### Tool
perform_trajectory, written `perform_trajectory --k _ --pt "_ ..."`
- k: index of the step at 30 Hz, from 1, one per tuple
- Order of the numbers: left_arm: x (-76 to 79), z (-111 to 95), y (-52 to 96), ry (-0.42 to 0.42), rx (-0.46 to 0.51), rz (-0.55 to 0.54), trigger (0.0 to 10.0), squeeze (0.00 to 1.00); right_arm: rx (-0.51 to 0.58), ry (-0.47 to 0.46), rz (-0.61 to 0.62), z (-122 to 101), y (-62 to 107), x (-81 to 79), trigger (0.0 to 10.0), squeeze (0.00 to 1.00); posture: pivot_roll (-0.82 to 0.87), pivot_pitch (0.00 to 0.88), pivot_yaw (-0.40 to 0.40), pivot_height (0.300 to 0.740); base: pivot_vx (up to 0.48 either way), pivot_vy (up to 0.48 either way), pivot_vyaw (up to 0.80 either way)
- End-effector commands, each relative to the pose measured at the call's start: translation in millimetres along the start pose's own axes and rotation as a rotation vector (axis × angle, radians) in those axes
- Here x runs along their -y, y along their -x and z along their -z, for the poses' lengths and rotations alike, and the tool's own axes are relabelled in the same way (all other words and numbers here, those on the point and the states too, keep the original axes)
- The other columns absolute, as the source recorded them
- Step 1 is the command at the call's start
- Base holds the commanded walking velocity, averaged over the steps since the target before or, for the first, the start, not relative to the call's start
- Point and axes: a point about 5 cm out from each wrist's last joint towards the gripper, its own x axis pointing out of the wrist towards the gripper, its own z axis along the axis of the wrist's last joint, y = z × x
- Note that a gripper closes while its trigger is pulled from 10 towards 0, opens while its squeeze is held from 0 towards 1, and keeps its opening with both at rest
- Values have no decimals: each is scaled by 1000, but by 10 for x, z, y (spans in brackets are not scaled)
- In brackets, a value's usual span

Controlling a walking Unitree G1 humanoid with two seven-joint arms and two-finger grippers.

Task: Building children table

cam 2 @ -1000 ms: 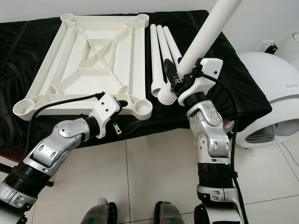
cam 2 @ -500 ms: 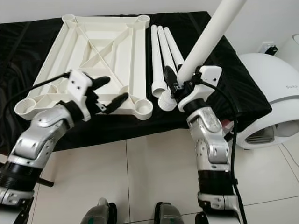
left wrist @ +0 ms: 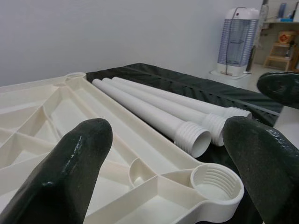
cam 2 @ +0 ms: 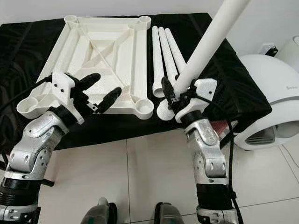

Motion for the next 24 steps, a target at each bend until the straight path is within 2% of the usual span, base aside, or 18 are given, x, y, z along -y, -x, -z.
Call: perform_trajectory --k 1,6,10,16,24 --pt "-189 4 94 -1 7 -354 10000 0 30 11 0 -38 32 -38 10000 0 -9 115 18 740 0 0 0" --pt "-318 120 299 0 -36 -514 10000 0 6 55 31 46 129 -25 10000 0 -10 93 19 740 0 0 0" --pt "-387 129 379 -5 -50 -557 10000 0 3 75 54 60 151 10 10000 0 -7 88 22 740 0 0 0" --pt "-354 108 446 -31 -65 -518 10000 0 13 99 88 41 152 76 10000 0 4 79 21 740 0 0 0" --pt "-357 118 503 -23 -59 -546 10000 0 24 123 68 23 106 47 10000 0 11 82 12 740 0 0 0"
